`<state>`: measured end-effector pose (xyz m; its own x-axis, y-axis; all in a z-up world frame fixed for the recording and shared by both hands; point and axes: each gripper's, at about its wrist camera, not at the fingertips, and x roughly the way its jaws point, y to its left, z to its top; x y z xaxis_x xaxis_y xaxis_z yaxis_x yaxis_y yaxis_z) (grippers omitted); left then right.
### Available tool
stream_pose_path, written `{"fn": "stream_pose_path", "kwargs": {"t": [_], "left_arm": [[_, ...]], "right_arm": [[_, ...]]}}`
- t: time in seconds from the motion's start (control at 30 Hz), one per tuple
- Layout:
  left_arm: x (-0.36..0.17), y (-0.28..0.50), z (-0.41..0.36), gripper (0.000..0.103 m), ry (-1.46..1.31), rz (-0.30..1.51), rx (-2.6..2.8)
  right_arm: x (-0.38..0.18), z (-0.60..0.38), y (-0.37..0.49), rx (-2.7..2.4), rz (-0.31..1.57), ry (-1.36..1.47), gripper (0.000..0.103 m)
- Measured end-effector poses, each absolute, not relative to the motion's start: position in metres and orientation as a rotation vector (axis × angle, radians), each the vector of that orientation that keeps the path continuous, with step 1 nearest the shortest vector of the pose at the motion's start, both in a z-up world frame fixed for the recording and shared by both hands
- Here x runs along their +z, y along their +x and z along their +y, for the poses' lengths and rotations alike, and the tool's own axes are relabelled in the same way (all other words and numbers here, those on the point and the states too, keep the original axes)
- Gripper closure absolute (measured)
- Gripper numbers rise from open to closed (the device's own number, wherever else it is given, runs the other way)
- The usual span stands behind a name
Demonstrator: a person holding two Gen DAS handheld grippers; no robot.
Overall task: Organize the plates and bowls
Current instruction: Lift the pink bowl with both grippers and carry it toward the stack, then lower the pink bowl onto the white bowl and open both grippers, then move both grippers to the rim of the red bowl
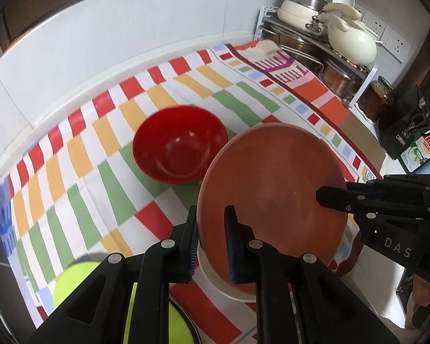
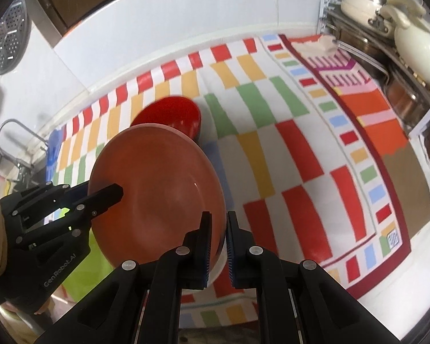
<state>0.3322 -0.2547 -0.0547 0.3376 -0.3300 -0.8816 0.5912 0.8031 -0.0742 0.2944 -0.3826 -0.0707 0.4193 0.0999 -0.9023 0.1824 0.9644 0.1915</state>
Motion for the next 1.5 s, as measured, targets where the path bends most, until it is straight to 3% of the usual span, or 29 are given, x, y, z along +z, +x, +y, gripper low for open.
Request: {"fn": "stream_pose_path", "kwargs": {"t": [0.9,1.07,1.2,1.5], "left_arm": [[-0.101,0.324,-0.247,0.084,0.230,1.219,-0.600],[-0.104,0.323,-0.247,0.078,0.235,1.217,-0.598],[-0.105,0.324,-0.246,0.066,0.232,1.212,-0.591],[-0.096,0.322,-0.241,0.055,0.225,1.170,-0.589]], "right_arm": [[-0.120,-0.370,0.288,-0.019,1.278,0.278,0.089],[-0.120,-0.369,0.289,-0.014,1.270,0.273,0.087],[-0.121,-0.368,0.291,-0.007,1.270,0.254,0.072],[-0.112,-0.367,0.287,-0.027,1.216,0.220,0.071]]}}
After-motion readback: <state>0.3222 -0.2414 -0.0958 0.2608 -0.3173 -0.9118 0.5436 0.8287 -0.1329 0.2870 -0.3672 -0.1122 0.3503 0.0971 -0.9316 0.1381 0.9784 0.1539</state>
